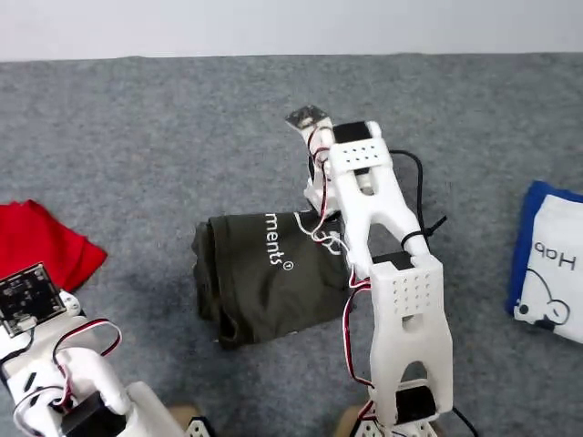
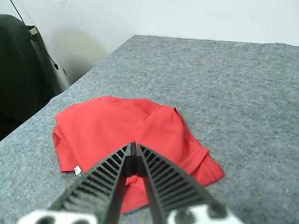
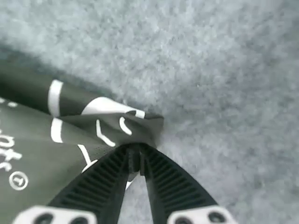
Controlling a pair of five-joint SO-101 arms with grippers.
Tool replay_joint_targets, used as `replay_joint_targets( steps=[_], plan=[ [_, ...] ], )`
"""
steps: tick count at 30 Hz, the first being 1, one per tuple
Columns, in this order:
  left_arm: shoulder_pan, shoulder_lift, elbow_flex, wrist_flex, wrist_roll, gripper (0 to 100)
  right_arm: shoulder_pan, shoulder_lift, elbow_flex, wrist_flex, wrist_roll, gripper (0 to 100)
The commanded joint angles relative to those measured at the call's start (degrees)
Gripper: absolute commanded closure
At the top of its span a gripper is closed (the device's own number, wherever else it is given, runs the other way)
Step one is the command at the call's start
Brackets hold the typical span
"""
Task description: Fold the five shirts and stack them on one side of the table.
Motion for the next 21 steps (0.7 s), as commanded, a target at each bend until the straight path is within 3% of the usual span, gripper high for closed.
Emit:
replay_joint_targets(
  steps=[1, 5, 14, 21],
  plan=[
    [0.0, -0.4, -0.2, 0.4, 0.5, 99, -2.9, -1.0, -8.4, 7.6, 0.2, 98.8],
    [0.0, -0.4, -0.2, 0.3, 0.5, 99, -7.2, -1.2, -14.9, 14.0, -0.1, 98.8],
    [0.0, -0.4, -0.2, 0.3, 0.5, 99, -20.9, -1.9, -16.6, 13.5, -2.5, 98.8],
    [0.0, -0.4, -0.1, 0.4, 0.5, 99, -26.9, 3.0, -16.6, 8.4, -2.4, 98.8]
  ],
)
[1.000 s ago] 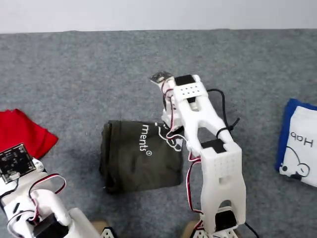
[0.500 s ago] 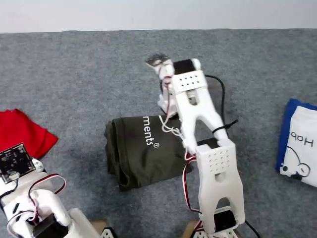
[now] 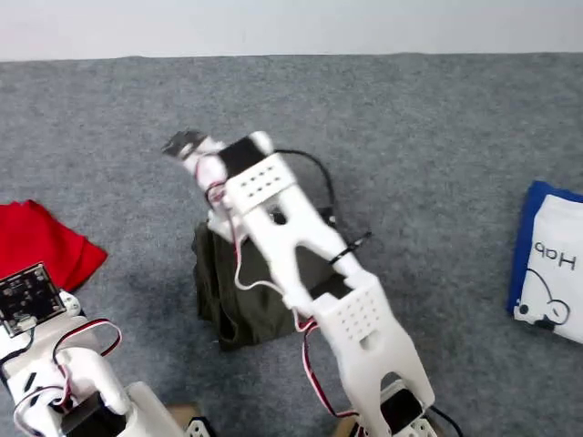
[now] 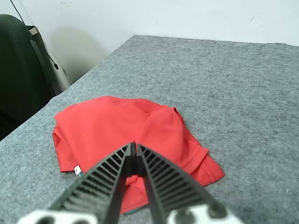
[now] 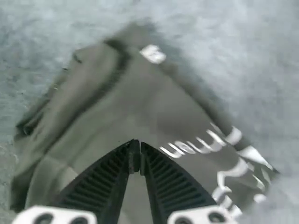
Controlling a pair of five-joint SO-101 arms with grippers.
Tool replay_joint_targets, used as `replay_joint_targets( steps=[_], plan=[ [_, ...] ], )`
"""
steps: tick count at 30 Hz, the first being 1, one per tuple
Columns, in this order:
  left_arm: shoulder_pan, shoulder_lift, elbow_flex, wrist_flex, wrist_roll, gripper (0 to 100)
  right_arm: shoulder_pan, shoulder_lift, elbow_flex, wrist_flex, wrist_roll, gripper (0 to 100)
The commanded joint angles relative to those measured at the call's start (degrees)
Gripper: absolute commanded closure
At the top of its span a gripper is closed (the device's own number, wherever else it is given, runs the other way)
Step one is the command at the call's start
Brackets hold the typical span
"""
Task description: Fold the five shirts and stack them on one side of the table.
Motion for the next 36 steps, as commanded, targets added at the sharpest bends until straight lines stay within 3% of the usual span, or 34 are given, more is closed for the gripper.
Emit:
replay_joint_targets(
  steps=[1, 11, 17, 23, 25, 29, 36],
  plan=[
    [0.0, -0.4, -0.1, 0.4, 0.5, 99, -1.7, 1.9, -3.5, -4.4, -0.4, 98.8],
    [0.0, -0.4, -0.1, 0.4, 0.5, 99, 4.9, 7.6, -3.6, -20.3, 2.1, 98.8],
    [0.0, -0.4, -0.1, 0.4, 0.5, 99, 4.4, 7.7, -13.1, -12.7, 1.9, 98.8],
    [0.0, -0.4, -0.1, 0.4, 0.5, 99, 2.0, 7.6, -22.1, 3.2, 2.0, 98.8],
    [0.0, -0.4, -0.1, 0.4, 0.5, 99, 2.2, 6.9, -21.7, 3.3, 1.6, 98.8],
    [0.0, -0.4, -0.1, 0.4, 0.5, 99, 1.9, 1.4, -15.0, 3.3, -0.3, 98.8],
    [0.0, -0.4, -0.1, 0.4, 0.5, 99, -0.5, -15.3, 12.5, 3.1, -2.5, 98.8]
  ],
)
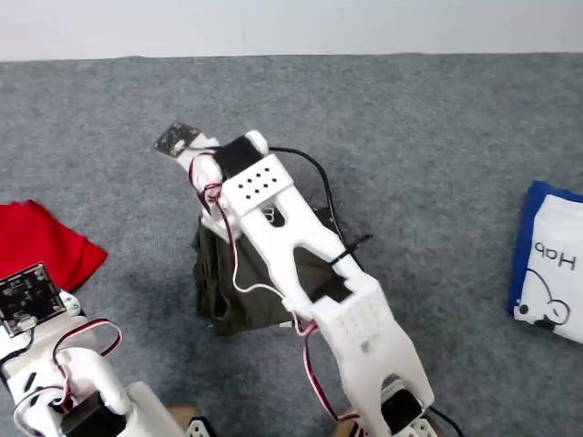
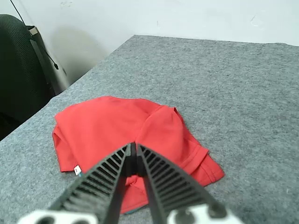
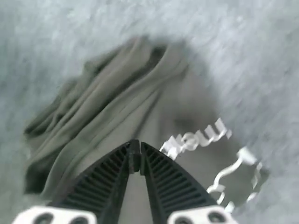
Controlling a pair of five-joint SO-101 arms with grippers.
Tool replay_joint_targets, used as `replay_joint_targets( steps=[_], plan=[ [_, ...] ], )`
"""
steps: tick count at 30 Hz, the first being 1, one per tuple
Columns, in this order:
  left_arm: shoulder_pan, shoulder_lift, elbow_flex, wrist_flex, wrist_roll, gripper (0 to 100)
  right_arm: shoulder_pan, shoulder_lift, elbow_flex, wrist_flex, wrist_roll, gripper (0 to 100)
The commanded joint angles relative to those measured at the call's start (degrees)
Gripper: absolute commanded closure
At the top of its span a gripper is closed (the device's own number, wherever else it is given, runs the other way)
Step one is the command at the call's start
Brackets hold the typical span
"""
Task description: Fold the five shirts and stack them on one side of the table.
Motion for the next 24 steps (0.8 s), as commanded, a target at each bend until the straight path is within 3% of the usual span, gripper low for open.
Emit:
replay_joint_targets(
  steps=[1, 9, 18, 24],
  plan=[
    [0.0, -0.4, -0.1, 0.4, 0.5, 99, -1.3, -11.1, 13.2, 2.5, -1.0, 98.8],
    [0.1, -0.4, -0.1, 0.4, 0.5, 99, -6.8, -12.7, 27.3, 0.0, -1.1, 98.8],
    [0.1, -0.4, -0.1, 0.4, 0.5, 99, -17.6, -4.5, 25.3, -8.0, -5.4, 98.8],
    [0.0, -0.4, 1.3, 0.4, 0.5, 99, -14.3, -5.0, 13.4, -3.1, -5.4, 98.8]
  ],
)
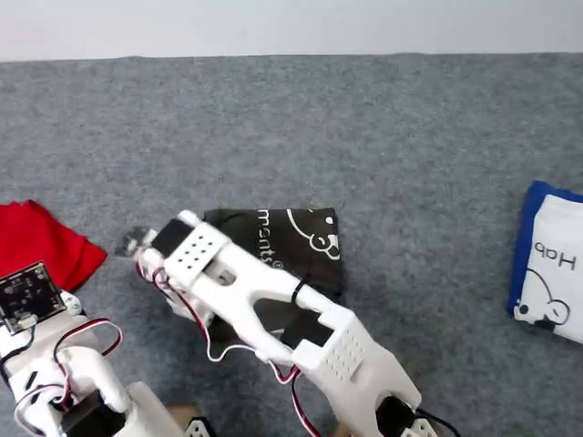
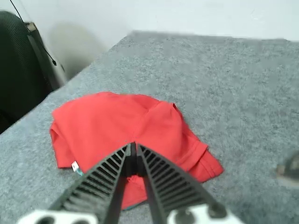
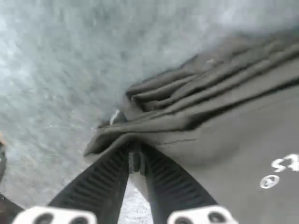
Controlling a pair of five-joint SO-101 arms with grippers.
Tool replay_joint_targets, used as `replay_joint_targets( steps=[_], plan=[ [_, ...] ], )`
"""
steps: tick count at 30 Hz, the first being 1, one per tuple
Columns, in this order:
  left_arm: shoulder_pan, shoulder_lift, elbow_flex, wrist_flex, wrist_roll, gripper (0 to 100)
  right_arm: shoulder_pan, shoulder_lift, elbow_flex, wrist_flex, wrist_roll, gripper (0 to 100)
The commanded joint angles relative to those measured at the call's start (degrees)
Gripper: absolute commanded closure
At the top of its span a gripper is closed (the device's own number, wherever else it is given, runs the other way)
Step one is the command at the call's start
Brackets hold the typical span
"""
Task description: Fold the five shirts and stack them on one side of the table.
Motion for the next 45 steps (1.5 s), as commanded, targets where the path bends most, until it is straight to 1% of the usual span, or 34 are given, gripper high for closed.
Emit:
replay_joint_targets(
  steps=[1, 3, 5, 8, 13, 20, 23, 29, 34, 39, 45],
  plan=[
    [0.0, -0.4, 0.0, 0.4, 0.5, 99, 3.6, -1.5, -9.9, 4.5, -0.7, 98.8],
    [0.0, -0.4, 0.0, 0.4, 0.5, 99, 6.3, -1.5, -14.7, 8.1, -0.7, 98.8],
    [0.0, -0.4, 0.0, 0.4, 0.5, 99, 9.5, -2.2, -16.5, 8.6, -1.0, 98.8],
    [0.0, -0.4, 0.0, 0.4, 0.5, 99, 13.0, -5.3, -16.3, 8.4, -0.9, 98.8],
    [0.0, -0.4, 0.0, 0.1, 0.5, 99, 18.5, -5.4, -16.2, 8.4, -0.9, 98.8],
    [0.0, -0.4, -0.1, 0.1, 0.5, 99, 28.9, 0.0, -14.6, 8.6, -0.9, 98.8],
    [0.0, -0.4, -0.1, 0.1, 0.5, 99, 30.9, -2.3, -7.6, 8.7, -0.9, 98.8],
    [0.0, -0.4, -0.2, 0.1, 0.4, 99, 31.1, -17.9, 13.4, 8.4, -0.8, 98.8],
    [0.0, -0.4, -0.1, 0.1, 0.4, 99, 31.3, -27.7, 26.6, 7.9, -0.7, 98.8],
    [0.1, -0.4, -0.1, 0.1, 0.4, 99, 31.3, -29.9, 37.4, 0.9, -0.7, 98.8],
    [0.1, -0.4, -0.1, 0.3, 0.4, 99, 30.9, -25.6, 45.5, -9.8, -1.1, 98.8]
  ],
)
